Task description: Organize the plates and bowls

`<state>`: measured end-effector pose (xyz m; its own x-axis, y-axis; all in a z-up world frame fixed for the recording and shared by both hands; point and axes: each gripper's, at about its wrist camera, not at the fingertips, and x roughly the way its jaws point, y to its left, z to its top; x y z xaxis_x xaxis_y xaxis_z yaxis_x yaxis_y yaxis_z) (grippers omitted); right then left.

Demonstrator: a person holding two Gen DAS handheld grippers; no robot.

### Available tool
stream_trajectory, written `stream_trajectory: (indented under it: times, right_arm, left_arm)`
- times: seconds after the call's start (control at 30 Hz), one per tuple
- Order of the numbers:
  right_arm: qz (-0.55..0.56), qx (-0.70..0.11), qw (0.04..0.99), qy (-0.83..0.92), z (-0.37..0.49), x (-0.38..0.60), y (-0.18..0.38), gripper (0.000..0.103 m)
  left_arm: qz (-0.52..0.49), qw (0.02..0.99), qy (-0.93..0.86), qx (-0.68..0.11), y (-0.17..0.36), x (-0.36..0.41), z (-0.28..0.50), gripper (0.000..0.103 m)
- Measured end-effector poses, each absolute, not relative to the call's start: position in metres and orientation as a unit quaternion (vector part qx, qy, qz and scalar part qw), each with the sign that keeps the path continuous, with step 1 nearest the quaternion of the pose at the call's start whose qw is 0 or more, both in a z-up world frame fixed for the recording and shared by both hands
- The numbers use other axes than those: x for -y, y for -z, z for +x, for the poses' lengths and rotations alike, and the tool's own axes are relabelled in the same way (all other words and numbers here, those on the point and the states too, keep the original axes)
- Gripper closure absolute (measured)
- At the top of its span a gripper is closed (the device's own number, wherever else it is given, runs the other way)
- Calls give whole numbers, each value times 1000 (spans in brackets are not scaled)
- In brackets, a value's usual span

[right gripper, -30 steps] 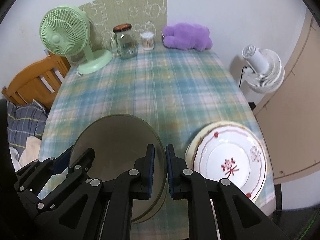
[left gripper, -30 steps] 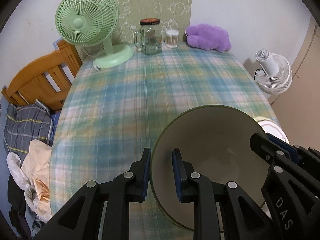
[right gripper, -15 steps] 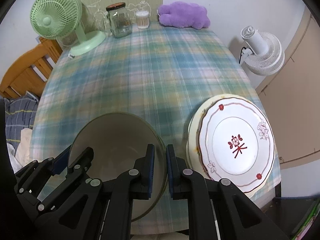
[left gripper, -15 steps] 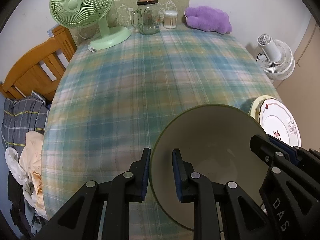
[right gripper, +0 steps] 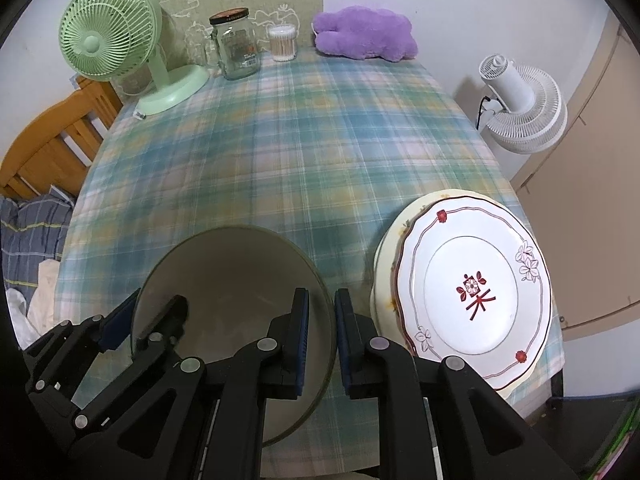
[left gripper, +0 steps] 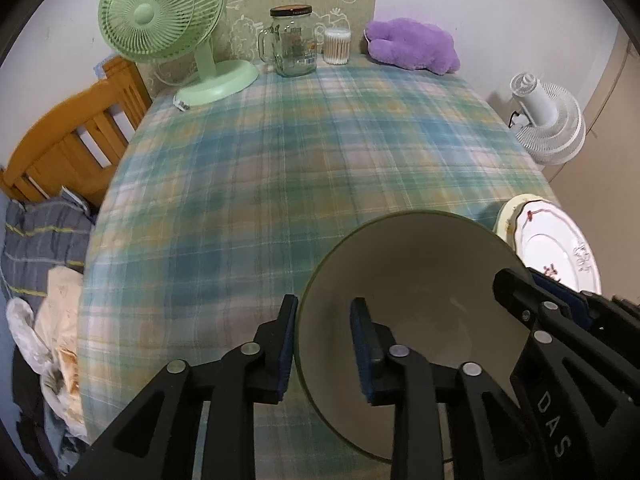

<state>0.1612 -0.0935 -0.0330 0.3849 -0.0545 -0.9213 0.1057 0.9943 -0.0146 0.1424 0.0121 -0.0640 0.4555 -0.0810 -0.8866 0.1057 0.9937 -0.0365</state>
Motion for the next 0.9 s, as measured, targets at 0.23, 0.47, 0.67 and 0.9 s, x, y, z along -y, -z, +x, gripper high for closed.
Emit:
stream_trajectory:
  times: [0.23, 0.47, 0.67, 0.9]
  right_arm:
    - [43, -551, 833, 27, 159, 101, 28, 85]
    - [48, -548, 835, 24, 155, 106, 26, 45]
    - [62, -561, 825, 18, 159, 111, 40, 45]
    - [87, -582, 809, -3, 165, 114, 64, 45]
  left_arm:
    - [-5, 849, 68, -523, 59, -17, 140, 50]
    - [-11, 845, 79, -529, 61, -19, 139, 38]
    - [-9, 837, 90, -539, 70, -14, 138, 34]
    - [-6, 830, 84, -551, 82, -12, 140, 32]
